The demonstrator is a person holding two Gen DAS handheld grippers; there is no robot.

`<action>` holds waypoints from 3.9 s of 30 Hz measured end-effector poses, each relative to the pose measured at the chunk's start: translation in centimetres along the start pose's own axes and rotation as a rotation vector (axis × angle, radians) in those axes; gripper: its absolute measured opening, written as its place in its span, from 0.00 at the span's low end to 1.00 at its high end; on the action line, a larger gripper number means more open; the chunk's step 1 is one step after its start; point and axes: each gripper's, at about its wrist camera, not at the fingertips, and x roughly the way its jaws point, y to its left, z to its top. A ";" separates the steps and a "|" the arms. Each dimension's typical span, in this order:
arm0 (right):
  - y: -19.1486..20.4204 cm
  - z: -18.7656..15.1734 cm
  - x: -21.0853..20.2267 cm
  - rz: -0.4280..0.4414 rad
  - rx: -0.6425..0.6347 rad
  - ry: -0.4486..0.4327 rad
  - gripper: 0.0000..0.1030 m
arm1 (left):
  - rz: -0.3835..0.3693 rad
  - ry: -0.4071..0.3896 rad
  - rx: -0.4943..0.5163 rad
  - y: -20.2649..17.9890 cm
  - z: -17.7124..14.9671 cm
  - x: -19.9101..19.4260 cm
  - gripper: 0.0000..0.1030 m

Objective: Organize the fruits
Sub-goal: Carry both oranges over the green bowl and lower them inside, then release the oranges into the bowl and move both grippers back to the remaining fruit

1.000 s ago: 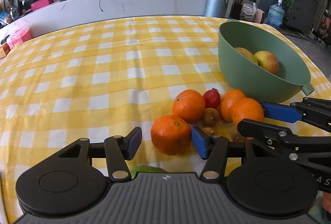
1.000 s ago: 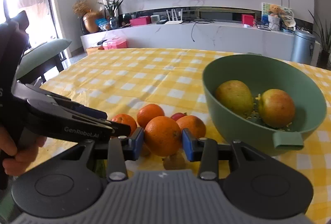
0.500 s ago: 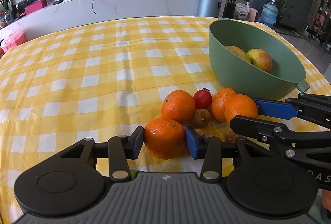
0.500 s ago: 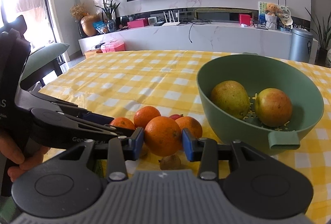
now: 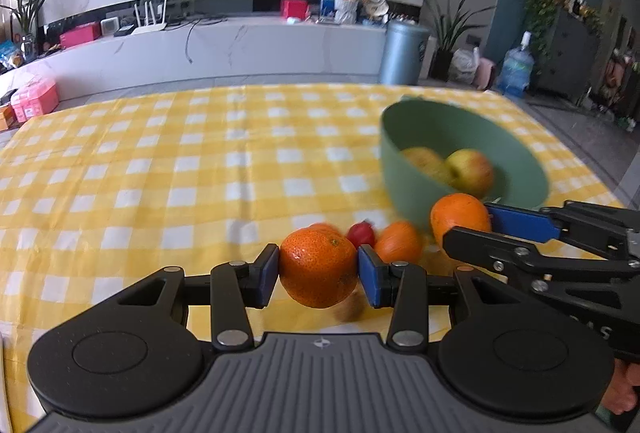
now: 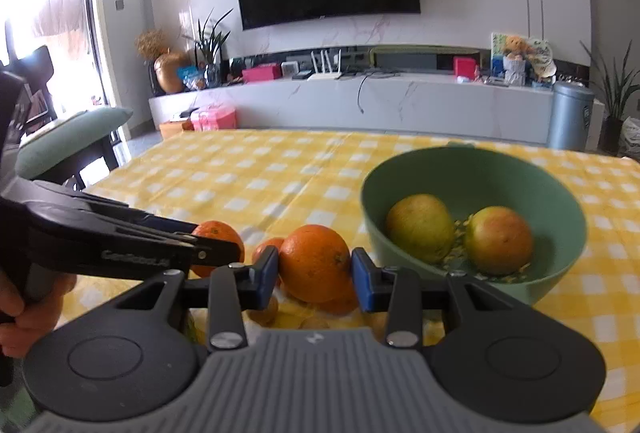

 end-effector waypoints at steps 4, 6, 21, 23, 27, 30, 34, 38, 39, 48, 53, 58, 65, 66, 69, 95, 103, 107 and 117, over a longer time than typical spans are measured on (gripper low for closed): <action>-0.5 0.9 -1.4 -0.024 -0.004 -0.030 0.36 | -0.050 -0.027 -0.017 -1.0 1.2 -1.1 0.47; -0.8 1.3 -1.9 -0.042 -0.004 -0.041 0.36 | -0.073 -0.037 -0.017 -1.6 1.8 -1.3 0.47; -6.3 3.5 -2.9 -0.245 0.014 -0.052 0.36 | -0.152 -0.044 0.122 -8.4 6.2 1.7 0.47; -7.1 3.5 -2.3 -0.261 0.017 -0.030 0.36 | -0.154 -0.027 0.141 -9.0 6.5 2.5 0.47; -8.8 3.3 -0.9 -0.273 0.043 0.021 0.36 | -0.162 0.012 0.168 -9.8 6.6 4.1 0.47; -9.2 3.2 0.2 -0.284 0.018 0.052 0.36 | -0.161 0.035 0.190 -10.0 6.7 5.1 0.47; -9.2 3.1 1.4 -0.283 -0.032 0.090 0.36 | -0.159 0.075 0.238 -10.3 6.9 6.2 0.47; -9.7 2.9 2.6 -0.256 -0.031 0.138 0.36 | -0.148 0.117 0.271 -10.6 7.0 7.4 0.47; -9.9 2.9 2.8 -0.254 -0.027 0.148 0.36 | -0.147 0.129 0.277 -10.7 7.1 7.7 0.47; -10.2 2.6 3.8 -0.230 -0.019 0.194 0.36 | -0.146 0.184 0.297 -10.8 6.9 9.3 0.47; -9.9 2.5 3.9 -0.242 -0.049 0.195 0.36 | -0.147 0.210 0.263 -10.3 7.0 9.9 0.47; -9.5 2.4 4.0 -0.258 -0.082 0.198 0.36 | -0.157 0.217 0.249 -10.0 6.7 10.2 0.47; -9.5 2.5 3.9 -0.256 -0.082 0.197 0.37 | -0.168 0.213 0.223 -9.7 6.5 10.1 0.49; -9.4 2.5 3.9 -0.255 -0.081 0.196 0.37 | -0.168 0.209 0.226 -9.7 6.5 10.0 0.49; -9.4 2.4 3.8 -0.257 -0.087 0.194 0.37 | -0.166 0.204 0.225 -9.7 6.4 9.8 0.54; -8.0 2.4 0.6 -0.297 -0.012 -0.005 0.72 | -0.110 0.098 0.149 -7.5 6.6 2.8 0.66; -4.9 1.6 -0.2 -0.234 0.029 -0.033 0.74 | -0.074 0.065 0.123 -5.2 5.3 0.0 0.66; -2.5 0.7 -0.1 -0.216 0.001 -0.040 0.74 | -0.050 0.046 0.110 -4.0 4.5 -0.9 0.66; 1.6 -0.5 -0.4 -0.198 -0.159 -0.083 0.65 | -0.047 0.029 0.076 -1.3 2.0 -1.0 0.66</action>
